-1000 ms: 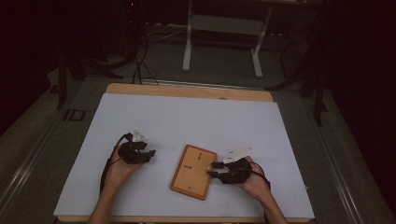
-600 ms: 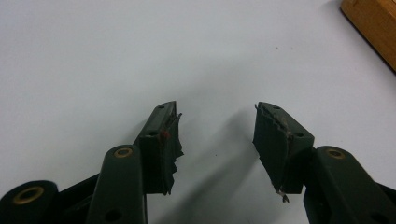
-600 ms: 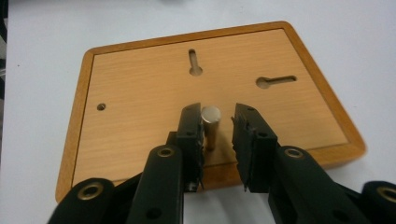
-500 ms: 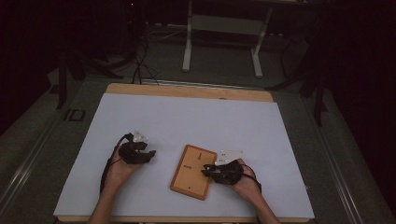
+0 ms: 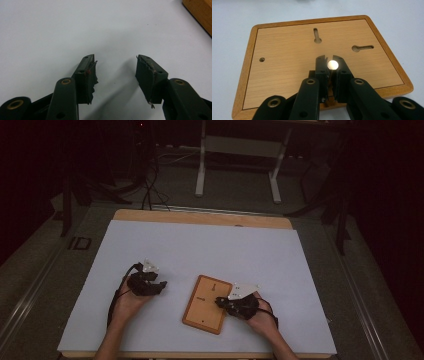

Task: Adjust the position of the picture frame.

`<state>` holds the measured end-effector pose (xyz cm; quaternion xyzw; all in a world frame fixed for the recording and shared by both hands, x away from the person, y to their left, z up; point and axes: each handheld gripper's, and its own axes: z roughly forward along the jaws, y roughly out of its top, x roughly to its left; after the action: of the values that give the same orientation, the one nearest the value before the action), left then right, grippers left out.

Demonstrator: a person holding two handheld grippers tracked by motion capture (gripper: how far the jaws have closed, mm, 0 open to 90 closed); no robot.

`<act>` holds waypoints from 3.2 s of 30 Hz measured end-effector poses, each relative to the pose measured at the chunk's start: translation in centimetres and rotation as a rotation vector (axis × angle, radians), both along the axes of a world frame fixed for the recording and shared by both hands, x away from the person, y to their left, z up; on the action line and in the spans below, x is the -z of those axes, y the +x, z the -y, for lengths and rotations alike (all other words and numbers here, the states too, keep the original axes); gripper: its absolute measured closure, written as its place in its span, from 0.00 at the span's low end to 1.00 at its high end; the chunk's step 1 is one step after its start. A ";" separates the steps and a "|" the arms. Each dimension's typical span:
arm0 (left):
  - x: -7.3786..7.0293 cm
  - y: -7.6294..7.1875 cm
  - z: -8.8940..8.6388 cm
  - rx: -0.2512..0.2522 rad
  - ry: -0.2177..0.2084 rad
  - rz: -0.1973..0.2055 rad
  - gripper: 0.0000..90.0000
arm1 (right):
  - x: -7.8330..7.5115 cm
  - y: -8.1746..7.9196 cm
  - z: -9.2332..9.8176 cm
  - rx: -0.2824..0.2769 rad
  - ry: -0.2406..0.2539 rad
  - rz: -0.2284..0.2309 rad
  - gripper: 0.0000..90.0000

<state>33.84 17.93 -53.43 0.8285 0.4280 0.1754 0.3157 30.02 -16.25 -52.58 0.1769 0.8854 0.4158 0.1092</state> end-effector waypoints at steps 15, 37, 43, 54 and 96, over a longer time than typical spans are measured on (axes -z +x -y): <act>0.0 0.0 0.1 0.003 -0.001 0.000 0.55 | -1.9 0.2 -0.4 -0.010 0.071 0.057 0.94; -1.0 0.6 1.6 0.064 -0.105 0.026 0.66 | -3.6 0.4 -0.7 -0.024 0.121 0.097 0.94; -1.0 0.9 2.4 0.089 -0.116 0.025 0.69 | -4.0 0.3 -1.0 -0.043 0.122 0.108 0.94; -1.3 1.1 2.9 0.120 -0.131 0.043 0.78 | -4.7 0.5 -2.2 -0.078 0.133 0.121 0.94; -1.0 2.9 3.8 0.303 -0.208 0.001 1.00 | -5.3 0.0 -7.7 -0.287 0.131 0.144 0.94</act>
<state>36.75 14.18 -52.39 0.8463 0.3141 0.0809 0.4225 30.01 -8.57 -47.33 0.0250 0.8624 0.4956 0.1002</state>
